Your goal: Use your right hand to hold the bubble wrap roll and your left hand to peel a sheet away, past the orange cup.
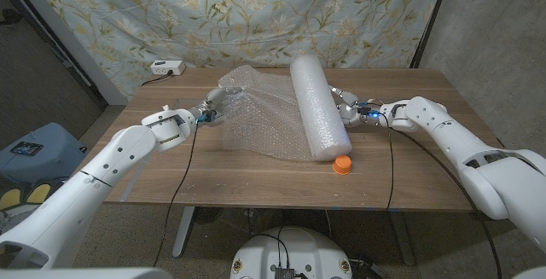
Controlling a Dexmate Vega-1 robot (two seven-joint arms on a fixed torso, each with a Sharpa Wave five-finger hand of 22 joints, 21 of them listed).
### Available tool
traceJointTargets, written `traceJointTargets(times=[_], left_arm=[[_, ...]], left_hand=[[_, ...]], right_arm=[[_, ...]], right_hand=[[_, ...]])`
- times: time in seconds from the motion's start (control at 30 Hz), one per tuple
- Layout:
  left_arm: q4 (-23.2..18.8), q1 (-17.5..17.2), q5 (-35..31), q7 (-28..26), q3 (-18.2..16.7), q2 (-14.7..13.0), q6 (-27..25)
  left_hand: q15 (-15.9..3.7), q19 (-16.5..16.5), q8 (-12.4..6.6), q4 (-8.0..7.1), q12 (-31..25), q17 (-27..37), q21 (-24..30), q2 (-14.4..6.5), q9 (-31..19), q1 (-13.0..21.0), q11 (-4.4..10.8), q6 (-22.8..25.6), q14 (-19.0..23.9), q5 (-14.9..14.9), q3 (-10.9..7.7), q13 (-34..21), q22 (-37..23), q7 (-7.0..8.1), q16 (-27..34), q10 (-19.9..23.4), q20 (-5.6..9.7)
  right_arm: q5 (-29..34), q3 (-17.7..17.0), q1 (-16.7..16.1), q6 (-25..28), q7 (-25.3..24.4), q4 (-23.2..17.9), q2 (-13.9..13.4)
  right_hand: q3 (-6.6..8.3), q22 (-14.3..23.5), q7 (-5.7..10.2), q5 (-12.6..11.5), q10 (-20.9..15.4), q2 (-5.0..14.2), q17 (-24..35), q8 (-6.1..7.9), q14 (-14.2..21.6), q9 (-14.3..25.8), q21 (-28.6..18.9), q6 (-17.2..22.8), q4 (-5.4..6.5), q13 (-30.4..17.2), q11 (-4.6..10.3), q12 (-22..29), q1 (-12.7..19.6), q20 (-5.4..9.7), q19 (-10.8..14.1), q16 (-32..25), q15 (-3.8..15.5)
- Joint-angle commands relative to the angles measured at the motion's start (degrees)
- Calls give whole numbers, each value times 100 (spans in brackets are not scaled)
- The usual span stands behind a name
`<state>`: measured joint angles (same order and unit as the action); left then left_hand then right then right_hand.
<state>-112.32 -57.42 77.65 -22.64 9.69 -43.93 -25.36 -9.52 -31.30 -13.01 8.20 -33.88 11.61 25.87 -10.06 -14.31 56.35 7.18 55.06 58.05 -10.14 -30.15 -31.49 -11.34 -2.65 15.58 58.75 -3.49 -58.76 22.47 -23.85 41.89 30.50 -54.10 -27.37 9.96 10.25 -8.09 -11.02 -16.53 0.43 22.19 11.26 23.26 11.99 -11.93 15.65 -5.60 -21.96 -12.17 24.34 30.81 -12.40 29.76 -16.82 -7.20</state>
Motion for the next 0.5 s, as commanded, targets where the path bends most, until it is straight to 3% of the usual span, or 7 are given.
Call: traceJointTargets(times=[0.03,0.5], left_arm=[[-297,-315,107,-126,-175,-124,152],[-517,-525,289,-212,-364,-376,92]], left_hand=[[-1,16,19,-4,15,20,32,-14,-4,65,262,104,56,0,11,-22,-6,-91,4,216,-2],[-2,28,28,-10,23,22,43,-15,-9,67,272,95,43,0,13,-38,-5,-83,-8,207,2]], right_arm=[[12,79,2,158,-76,-139,-107],[-60,52,-68,149,-181,-258,-103]], right_hand=[[2,34,-271,-18,-5,15,17,40,26,15,-48,-14,-19,-26,-32,-8,-67,3,59,23,-44],[13,34,-291,-15,-3,33,22,38,27,14,-53,-35,-38,-45,-34,-26,-74,0,104,22,-47]])
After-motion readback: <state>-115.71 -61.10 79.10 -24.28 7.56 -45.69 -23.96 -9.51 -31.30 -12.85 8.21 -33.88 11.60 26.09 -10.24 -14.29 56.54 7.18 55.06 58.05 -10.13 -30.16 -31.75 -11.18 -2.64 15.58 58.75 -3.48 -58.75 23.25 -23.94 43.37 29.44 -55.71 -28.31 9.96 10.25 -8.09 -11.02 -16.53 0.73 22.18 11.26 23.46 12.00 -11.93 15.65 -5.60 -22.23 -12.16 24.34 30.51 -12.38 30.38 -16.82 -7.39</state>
